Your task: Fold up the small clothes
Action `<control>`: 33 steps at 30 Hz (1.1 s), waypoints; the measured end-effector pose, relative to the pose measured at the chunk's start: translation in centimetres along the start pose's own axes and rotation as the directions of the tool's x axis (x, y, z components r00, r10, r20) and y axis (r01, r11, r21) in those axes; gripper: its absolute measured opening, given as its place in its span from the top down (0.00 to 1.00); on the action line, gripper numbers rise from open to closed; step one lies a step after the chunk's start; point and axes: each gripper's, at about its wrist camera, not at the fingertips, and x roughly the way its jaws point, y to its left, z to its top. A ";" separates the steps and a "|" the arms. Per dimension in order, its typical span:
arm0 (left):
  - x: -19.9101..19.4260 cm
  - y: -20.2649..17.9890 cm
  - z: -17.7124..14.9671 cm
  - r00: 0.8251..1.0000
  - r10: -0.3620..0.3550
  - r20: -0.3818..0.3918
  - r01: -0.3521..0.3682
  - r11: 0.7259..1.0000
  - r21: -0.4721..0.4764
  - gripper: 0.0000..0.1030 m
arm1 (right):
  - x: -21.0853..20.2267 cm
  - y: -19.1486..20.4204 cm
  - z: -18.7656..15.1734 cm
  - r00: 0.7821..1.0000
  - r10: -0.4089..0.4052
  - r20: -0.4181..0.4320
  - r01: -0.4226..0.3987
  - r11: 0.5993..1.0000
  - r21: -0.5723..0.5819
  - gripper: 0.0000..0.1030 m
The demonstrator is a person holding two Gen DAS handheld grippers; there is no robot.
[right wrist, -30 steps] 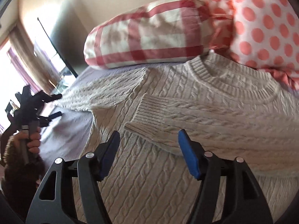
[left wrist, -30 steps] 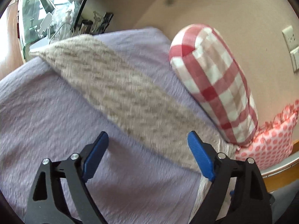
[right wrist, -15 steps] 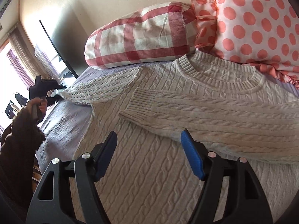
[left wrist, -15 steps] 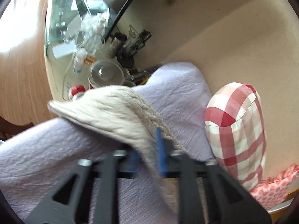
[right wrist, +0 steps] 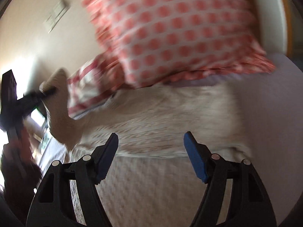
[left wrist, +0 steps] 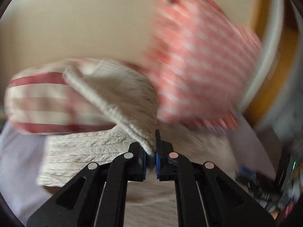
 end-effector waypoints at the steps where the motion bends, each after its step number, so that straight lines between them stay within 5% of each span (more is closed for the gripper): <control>1: 2.3 -3.2 -1.1 0.998 -0.026 -0.055 0.029 0.997 0.070 0.89 | -0.2 -0.7 0.1 1.000 -0.009 0.001 0.009 1.000 0.014 0.29; 4: 7.6 -9.9 -5.4 0.966 -0.094 -0.240 0.143 0.970 0.199 0.88 | -0.8 -2.8 0.0 0.999 -0.039 -0.010 0.039 0.997 0.059 0.29; 7: 6.4 -11.6 -7.2 0.964 -0.138 -0.228 0.198 0.943 0.266 0.85 | -1.1 -4.1 0.1 0.999 -0.021 -0.030 0.023 0.997 0.079 0.29; 10: 1.9 -8.7 -6.4 0.985 -0.129 -0.117 0.156 0.952 0.264 0.51 | -0.2 -3.9 0.6 0.999 0.005 -0.048 -0.001 0.997 0.077 0.31; 15: -4.2 -0.9 -6.9 1.000 0.017 -0.023 -0.012 0.982 0.188 0.39 | 3.2 -4.8 1.7 0.994 -0.044 -0.104 0.056 0.992 0.111 0.43; 18: -6.7 4.0 -9.3 0.991 0.122 -0.048 -0.114 0.984 0.138 0.36 | 4.7 -6.0 2.2 0.986 -0.110 -0.125 0.127 0.982 0.142 0.46; 23: -8.9 9.5 -12.0 0.980 0.174 -0.099 -0.170 0.984 0.044 0.35 | 6.9 -7.6 2.8 0.984 -0.097 -0.150 0.131 0.963 0.236 0.46; 24: -9.1 10.2 -12.5 0.979 0.175 -0.106 -0.172 0.985 0.029 0.35 | 7.2 -7.8 3.0 0.986 -0.079 -0.145 0.114 0.962 0.248 0.49; 25: -9.2 11.0 -12.9 0.977 0.176 -0.117 -0.176 0.984 0.011 0.35 | 7.5 -7.8 3.3 0.988 -0.072 -0.138 0.104 0.965 0.241 0.76; 26: -9.3 11.4 -13.2 0.977 0.175 -0.124 -0.176 0.984 0.001 0.35 | 7.6 -7.6 3.5 0.988 -0.071 -0.137 0.101 0.968 0.230 0.84; 31: -9.1 11.4 -13.7 0.979 0.162 -0.125 -0.162 0.987 0.015 0.33 | 3.9 -5.5 4.8 1.000 -0.010 0.018 0.007 0.987 0.158 0.88; 33: -8.6 11.1 -13.7 0.980 0.155 -0.125 -0.153 0.988 0.026 0.32 | 3.4 -4.7 5.1 0.993 -0.113 0.035 0.109 0.989 0.096 0.87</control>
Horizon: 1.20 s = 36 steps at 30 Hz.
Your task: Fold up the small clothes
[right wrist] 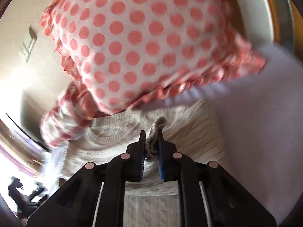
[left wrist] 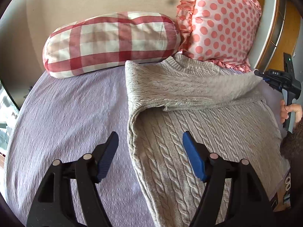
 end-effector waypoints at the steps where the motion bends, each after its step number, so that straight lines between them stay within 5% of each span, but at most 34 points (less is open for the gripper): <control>1: 0.2 -0.1 0.0 1.000 -0.004 -0.002 0.004 1.000 0.004 0.32 | 0.2 -0.1 0.0 0.998 -0.057 -0.007 0.057 0.998 -0.017 0.86; 3: 0.4 -0.4 0.0 1.000 -0.013 -0.009 0.013 1.000 0.016 0.32 | 0.7 -1.1 0.1 0.988 -0.149 -0.050 0.148 0.989 -0.009 0.71; 4: 0.5 -0.5 -0.1 1.000 -0.016 -0.012 0.016 1.000 0.021 0.32 | 1.0 -2.0 0.1 0.989 -0.127 -0.082 0.130 0.991 0.037 0.54; 6: 0.6 -0.6 -0.2 1.000 -0.020 -0.015 0.021 0.999 0.031 0.32 | 1.1 -3.1 -0.1 0.991 -0.085 -0.105 0.095 0.992 0.086 0.45; 11: 0.6 -0.9 -0.3 0.999 -0.035 -0.023 0.036 0.998 0.043 0.32 | 2.2 -3.3 -1.2 0.986 -0.070 -0.154 0.082 0.994 0.072 0.46; 13: 0.6 -1.1 -0.3 0.999 -0.041 -0.024 0.042 0.998 0.048 0.32 | 3.2 -3.1 -1.6 0.980 -0.057 -0.188 0.069 0.996 0.058 0.61; 15: 0.5 -1.3 -0.5 0.998 -0.057 -0.029 0.058 0.997 0.047 0.32 | 3.5 -2.7 -2.2 0.975 -0.095 -0.201 0.100 0.995 0.012 0.63; 17: 0.3 -1.3 -0.9 0.996 -0.078 -0.040 0.080 0.996 0.041 0.31 | 2.7 -2.2 -2.5 0.976 -0.107 -0.189 0.107 0.994 -0.012 0.61; 21: -0.7 -1.1 -2.7 0.990 -0.124 -0.067 0.125 0.992 0.014 0.25 | -1.1 -1.3 -3.6 0.980 -0.073 -0.184 0.064 0.996 -0.057 0.39; 28: -2.0 -0.6 -7.2 0.965 -0.226 -0.131 0.217 0.973 -0.077 0.25 | -9.1 -4.3 -10.5 0.971 -0.067 -0.228 0.055 0.997 -0.059 0.39; 36: -2.8 -1.0 -10.5 0.966 -0.199 -0.163 0.177 0.974 -0.140 0.25 | -13.2 -6.3 -16.1 0.973 0.007 -0.232 -0.004 1.000 0.014 0.44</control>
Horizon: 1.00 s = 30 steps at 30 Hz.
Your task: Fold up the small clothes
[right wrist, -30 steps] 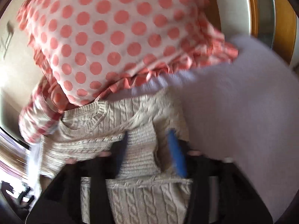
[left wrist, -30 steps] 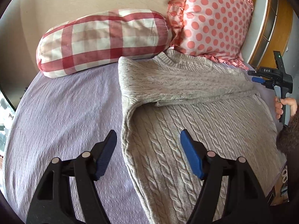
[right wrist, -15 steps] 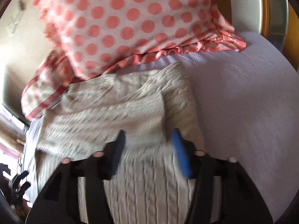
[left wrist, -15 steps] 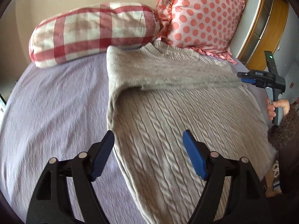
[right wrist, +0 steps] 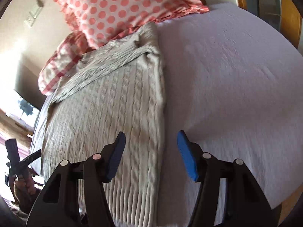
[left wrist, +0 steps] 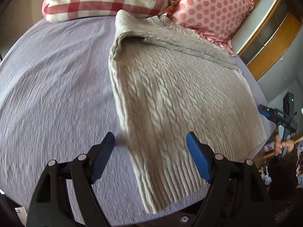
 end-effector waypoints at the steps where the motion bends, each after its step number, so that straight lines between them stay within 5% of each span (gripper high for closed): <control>1: -0.2 -0.2 -0.5 1.000 0.001 0.000 -0.001 1.000 -0.006 0.25 | -0.2 0.3 -0.6 1.000 0.025 -0.003 -0.025 1.000 -0.011 0.48; 8: -1.8 -1.7 -3.7 0.999 -0.035 -0.001 0.035 0.999 -0.009 0.29 | -0.5 2.1 -4.4 0.980 0.191 -0.052 -0.194 0.979 -0.057 0.72; 10: -2.1 -2.1 -4.4 1.000 -0.012 0.014 0.012 1.000 -0.016 0.40 | -0.6 1.9 -5.2 0.973 0.224 -0.061 -0.227 0.973 -0.042 0.83; 13: -2.3 -1.9 -4.8 1.000 0.002 0.023 -0.001 0.999 -0.044 0.62 | -1.0 1.1 -6.0 0.964 0.262 -0.049 -0.263 0.965 -0.001 0.86; 15: -2.2 -1.3 -4.9 1.000 -0.019 0.007 0.020 0.996 -0.084 0.88 | -1.2 0.8 -6.4 0.961 0.275 -0.040 -0.275 0.961 0.015 0.87; 18: -2.2 -0.9 -5.0 0.999 -0.038 0.008 0.039 0.994 -0.103 0.90 | -1.3 0.9 -6.6 0.955 0.295 -0.020 -0.295 0.955 0.027 0.88; 25: -3.0 0.2 -2.6 0.983 -0.177 0.041 0.181 0.971 -0.153 0.92 | -4.3 1.7 -3.1 0.874 0.452 0.179 -0.466 0.884 0.041 0.90; 30: -5.4 -0.5 4.1 0.983 -0.095 0.155 0.109 0.991 -0.079 0.92 | -5.0 3.1 3.0 0.837 0.469 0.284 -0.494 0.869 0.021 0.90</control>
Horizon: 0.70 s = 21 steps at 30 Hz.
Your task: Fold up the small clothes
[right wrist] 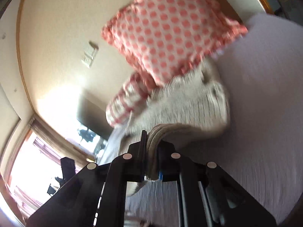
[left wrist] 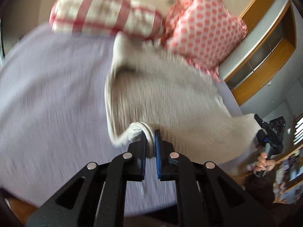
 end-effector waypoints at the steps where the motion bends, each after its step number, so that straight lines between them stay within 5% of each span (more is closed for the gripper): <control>1: 0.2 -0.5 2.2 0.999 0.019 0.029 -0.020 1.000 0.022 0.92 | 0.5 0.1 0.9 1.000 0.001 0.016 -0.001 1.000 -0.004 0.90; 9: 8.3 -1.3 17.4 0.973 0.184 0.137 -0.192 0.980 0.046 0.92 | 9.9 -3.1 11.1 0.988 -0.094 0.122 0.085 0.994 0.074 0.91; 12: 13.9 -0.4 21.6 0.957 0.260 0.132 -0.266 0.963 0.036 0.92 | 15.0 -5.6 14.1 0.967 -0.226 0.120 0.217 0.972 0.086 0.91; 16: 20.9 2.4 22.8 0.938 0.345 0.025 -0.346 0.938 0.010 0.91 | 21.6 -9.3 15.5 0.913 -0.408 -0.020 0.408 0.907 0.101 0.90; 19: 21.4 4.0 22.9 0.946 0.325 0.012 -0.324 0.946 -0.025 0.80 | 22.5 -9.7 15.8 0.898 -0.433 -0.080 0.440 0.893 0.095 0.82; 21: 19.8 4.6 23.1 0.942 0.333 0.049 -0.331 0.943 -0.041 0.48 | 22.1 -9.0 16.4 0.905 -0.420 -0.067 0.424 0.903 0.064 0.71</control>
